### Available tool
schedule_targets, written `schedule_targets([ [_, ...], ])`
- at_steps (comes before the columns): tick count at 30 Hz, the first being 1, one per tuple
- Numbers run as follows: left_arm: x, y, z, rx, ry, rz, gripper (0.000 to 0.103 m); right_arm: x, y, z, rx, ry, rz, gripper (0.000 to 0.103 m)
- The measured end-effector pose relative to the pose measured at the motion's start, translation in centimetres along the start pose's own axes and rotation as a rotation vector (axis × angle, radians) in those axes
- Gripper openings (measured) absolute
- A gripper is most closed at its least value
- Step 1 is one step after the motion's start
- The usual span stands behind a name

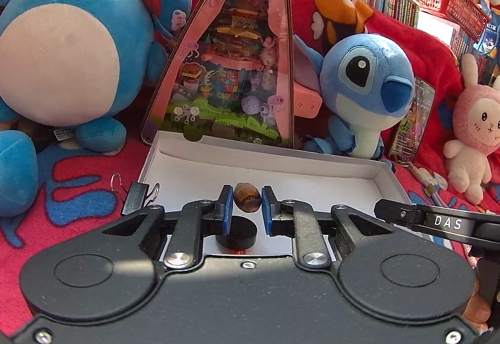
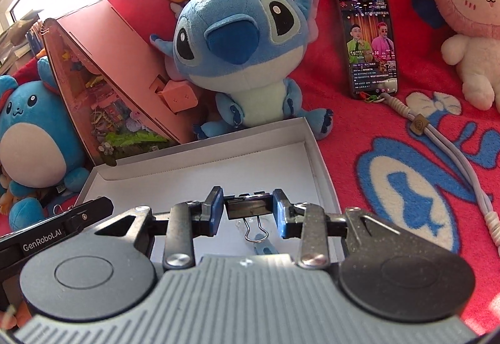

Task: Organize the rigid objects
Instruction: 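Carry the acorn with the left tool while the right tool carries the binder clip into the box, then open the left tool releasing the acorn while the right tool releases the binder clip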

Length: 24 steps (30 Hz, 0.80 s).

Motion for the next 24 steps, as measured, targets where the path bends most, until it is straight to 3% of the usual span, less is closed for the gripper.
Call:
schedule_targets([
  [8, 0.1, -1.8, 0.7, -0.027, 0.032, 0.019, 0.019, -0.6, -1.3, 0.0, 0.01, 0.008, -0.018, 0.039],
  [24, 0.9, -3.6, 0.7, -0.066, 0.001, 0.066, 0.019, 0.0, -3.5, 0.1, 0.03, 0.043, 0.003, 0.038],
])
Point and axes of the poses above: each gripper's, at about its wrist camera, not at the fingertips, and y roughly against the way its jaws point, z to its left, x to its underside, the point moved 9 cm from there along -y, roughly the way its jaws point, and after that the axes turned 1 degree about -y, right-handed, at the moved point
